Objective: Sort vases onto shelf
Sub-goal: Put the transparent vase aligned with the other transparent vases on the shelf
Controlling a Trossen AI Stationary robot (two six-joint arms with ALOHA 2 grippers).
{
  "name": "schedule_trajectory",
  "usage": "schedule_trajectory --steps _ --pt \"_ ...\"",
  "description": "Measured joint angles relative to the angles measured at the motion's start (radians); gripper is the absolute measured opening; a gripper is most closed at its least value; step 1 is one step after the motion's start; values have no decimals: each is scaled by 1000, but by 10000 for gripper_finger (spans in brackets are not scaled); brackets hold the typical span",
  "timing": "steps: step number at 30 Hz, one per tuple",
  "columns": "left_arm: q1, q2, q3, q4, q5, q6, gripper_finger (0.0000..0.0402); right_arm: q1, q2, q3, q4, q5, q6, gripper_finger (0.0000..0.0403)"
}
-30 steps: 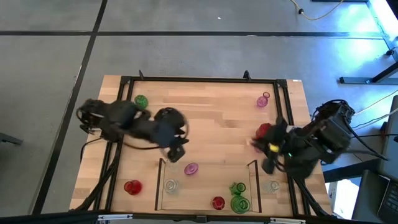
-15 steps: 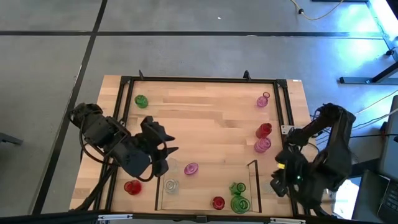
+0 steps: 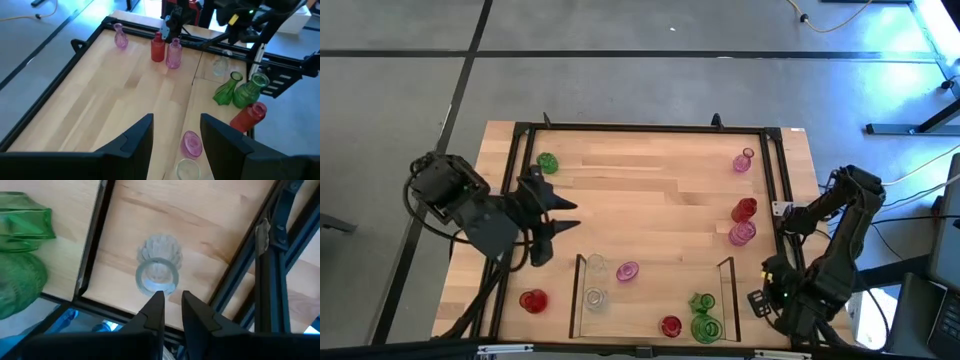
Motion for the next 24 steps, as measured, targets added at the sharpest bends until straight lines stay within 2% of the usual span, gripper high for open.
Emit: schedule_trajectory --steps 10,19,24 --pt "-20 -2 0 0 5 4 155 -14 0 -64 27 -15 9 68" --pt "-25 -1 0 4 6 -5 155 -13 0 -191 221 -32 12 66" --pt "-23 -1 0 10 5 -7 155 -14 0 -236 265 -35 -8 55"
